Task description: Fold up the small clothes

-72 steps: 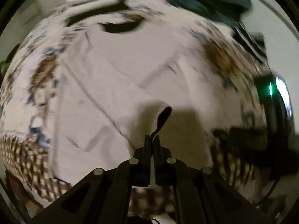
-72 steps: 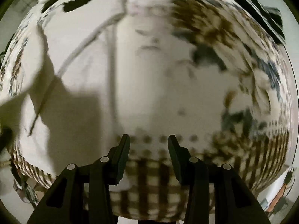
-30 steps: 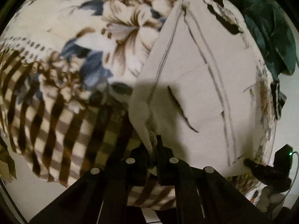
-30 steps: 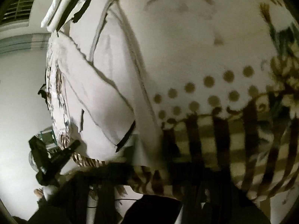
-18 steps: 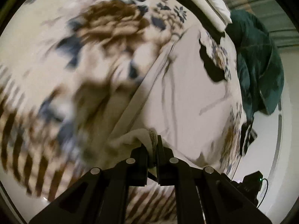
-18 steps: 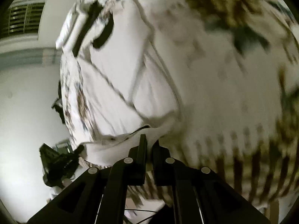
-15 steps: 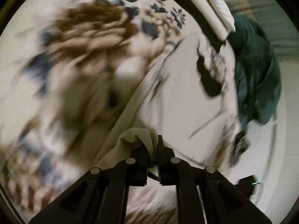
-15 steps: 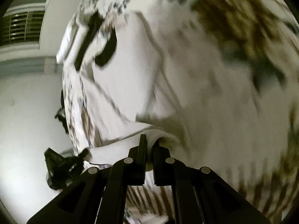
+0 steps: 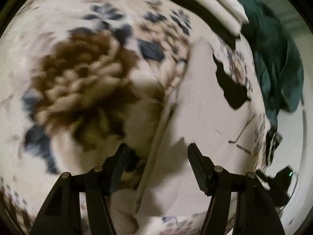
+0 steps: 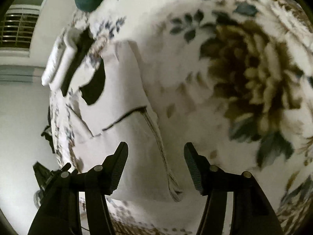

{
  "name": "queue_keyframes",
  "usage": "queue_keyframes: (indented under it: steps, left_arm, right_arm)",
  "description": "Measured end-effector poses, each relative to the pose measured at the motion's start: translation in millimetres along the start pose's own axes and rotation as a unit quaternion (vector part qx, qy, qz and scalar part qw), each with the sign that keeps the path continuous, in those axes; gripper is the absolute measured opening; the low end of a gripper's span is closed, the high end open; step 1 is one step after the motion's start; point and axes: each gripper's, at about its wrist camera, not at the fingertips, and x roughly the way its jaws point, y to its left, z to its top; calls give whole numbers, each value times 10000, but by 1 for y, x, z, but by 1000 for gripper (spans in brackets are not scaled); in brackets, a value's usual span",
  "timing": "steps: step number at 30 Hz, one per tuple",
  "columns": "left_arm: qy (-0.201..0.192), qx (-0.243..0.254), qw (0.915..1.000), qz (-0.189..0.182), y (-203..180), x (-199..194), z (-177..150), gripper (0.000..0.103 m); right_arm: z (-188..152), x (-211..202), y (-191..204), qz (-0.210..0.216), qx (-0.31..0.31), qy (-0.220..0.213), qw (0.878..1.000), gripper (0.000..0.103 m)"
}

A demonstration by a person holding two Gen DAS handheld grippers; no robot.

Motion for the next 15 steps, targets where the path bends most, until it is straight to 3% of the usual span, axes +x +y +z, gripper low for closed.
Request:
queue_keyframes:
  steps: [1, 3, 4, 8, 12, 13, 15]
  left_arm:
    - [-15, 122, 9999, 19, -5, 6, 1, 57]
    - [-123, 278, 9995, -18, -11, 12, 4, 7]
    - [-99, 316, 9995, -2, -12, 16, 6, 1]
    - [12, 215, 9997, 96, -1, 20, 8, 2]
    - [311, 160, 9993, -87, -3, 10, 24, 7]
    - [220, 314, 9992, -109, -10, 0, 30, 12]
    - [29, 741, 9972, -66, -31, -12, 48, 51]
  right_arm:
    - [0, 7, 4, -1, -49, 24, 10000, 62]
    - [1, 17, 15, -25, -160, -100, 9998, 41]
    - [1, 19, 21, -126, -226, -166, 9995, 6]
    - [4, 13, 40, -714, -330, -724, 9943, 3]
    - [16, 30, 39, -1064, -75, -38, 9943, 5]
    - [19, 27, 42, -1073, -80, 53, 9942, 8]
    - [27, 15, 55, -1029, -323, -48, 9942, 25]
